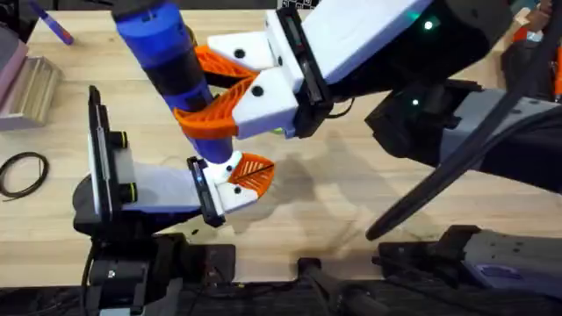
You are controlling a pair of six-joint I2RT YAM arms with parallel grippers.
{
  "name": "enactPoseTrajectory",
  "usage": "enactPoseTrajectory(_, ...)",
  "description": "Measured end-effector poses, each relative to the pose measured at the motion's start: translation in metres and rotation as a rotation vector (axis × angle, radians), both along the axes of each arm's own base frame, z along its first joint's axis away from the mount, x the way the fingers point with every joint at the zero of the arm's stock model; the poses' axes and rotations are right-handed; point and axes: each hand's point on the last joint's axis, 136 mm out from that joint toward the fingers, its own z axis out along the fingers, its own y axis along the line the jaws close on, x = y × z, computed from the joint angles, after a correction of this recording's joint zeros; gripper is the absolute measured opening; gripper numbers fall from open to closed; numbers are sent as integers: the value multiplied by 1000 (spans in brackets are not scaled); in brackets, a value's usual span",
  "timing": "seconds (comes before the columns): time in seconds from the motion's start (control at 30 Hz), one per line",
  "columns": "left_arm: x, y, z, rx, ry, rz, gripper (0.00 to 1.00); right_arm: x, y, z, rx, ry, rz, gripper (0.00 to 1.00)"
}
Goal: Pick up the gripper from the table and insert it into the empty holder that is missing its gripper. Then pick up a screw, insert it into the mounting hole, and use the screwdriver to tighten it. Finally, clean up the table by picking up the vegetable and placing it into the bucket.
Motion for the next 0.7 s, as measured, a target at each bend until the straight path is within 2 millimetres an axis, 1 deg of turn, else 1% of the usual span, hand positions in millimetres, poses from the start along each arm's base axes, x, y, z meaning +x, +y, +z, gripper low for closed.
enactPoseTrajectory(0.2,0,0,0,0,0,0,12,-5,-2,0,-12,12,30,23)
enactPoseTrajectory(0.7,0,0,0,0,0,0,12,-3,-2,-2,-17,23,28,23)
